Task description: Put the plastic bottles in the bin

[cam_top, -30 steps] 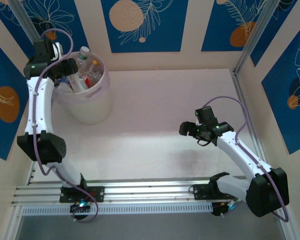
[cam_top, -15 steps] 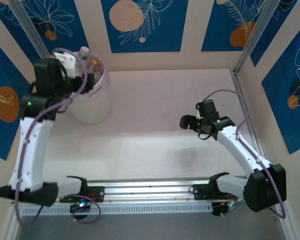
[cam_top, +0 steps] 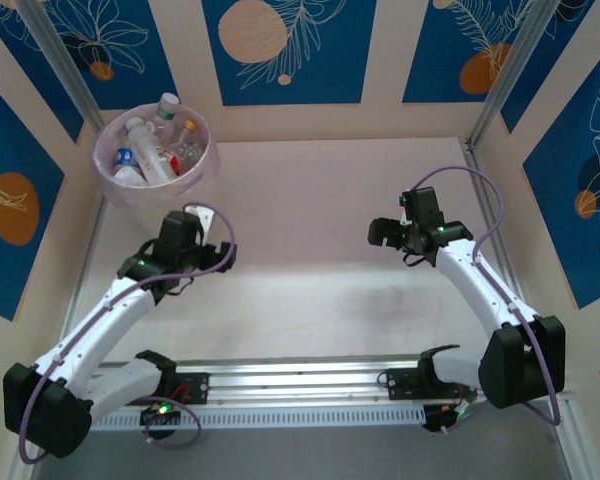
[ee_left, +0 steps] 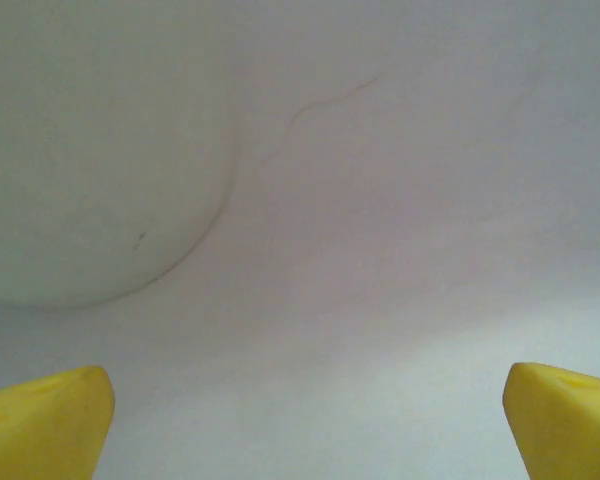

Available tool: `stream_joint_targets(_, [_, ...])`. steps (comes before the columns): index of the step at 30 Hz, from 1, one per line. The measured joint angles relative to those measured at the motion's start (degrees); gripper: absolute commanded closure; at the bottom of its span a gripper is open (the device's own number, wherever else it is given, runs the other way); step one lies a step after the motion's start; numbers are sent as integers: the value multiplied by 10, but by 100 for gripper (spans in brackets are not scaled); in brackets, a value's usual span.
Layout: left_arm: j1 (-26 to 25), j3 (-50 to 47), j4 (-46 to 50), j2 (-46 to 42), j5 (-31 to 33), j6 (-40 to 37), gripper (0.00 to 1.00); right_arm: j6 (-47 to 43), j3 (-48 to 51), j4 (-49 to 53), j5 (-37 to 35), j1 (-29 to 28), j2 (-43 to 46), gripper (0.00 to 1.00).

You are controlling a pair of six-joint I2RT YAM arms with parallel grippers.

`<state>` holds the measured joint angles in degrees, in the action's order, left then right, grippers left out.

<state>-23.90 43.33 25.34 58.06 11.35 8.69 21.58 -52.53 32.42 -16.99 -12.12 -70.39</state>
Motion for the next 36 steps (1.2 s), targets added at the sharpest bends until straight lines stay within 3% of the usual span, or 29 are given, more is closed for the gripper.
stream_joint_targets(5, [9,-56,-79,10,93,-2,0,-26,72,-55,-22,27,40,1])
stream_joint_targets(10, [40,-93,-164,14,145,-7,0,-47,163,-130,-34,57,97,1])
stream_joint_targets(17, [107,-164,-295,48,153,-31,0,-68,260,-259,-75,70,142,1])
stream_joint_targets(29, [130,-192,-555,205,153,-95,0,-107,280,-384,-87,75,90,1])
stream_joint_targets(36, [140,-192,-648,267,140,-106,0,-126,297,-465,-65,89,40,1])
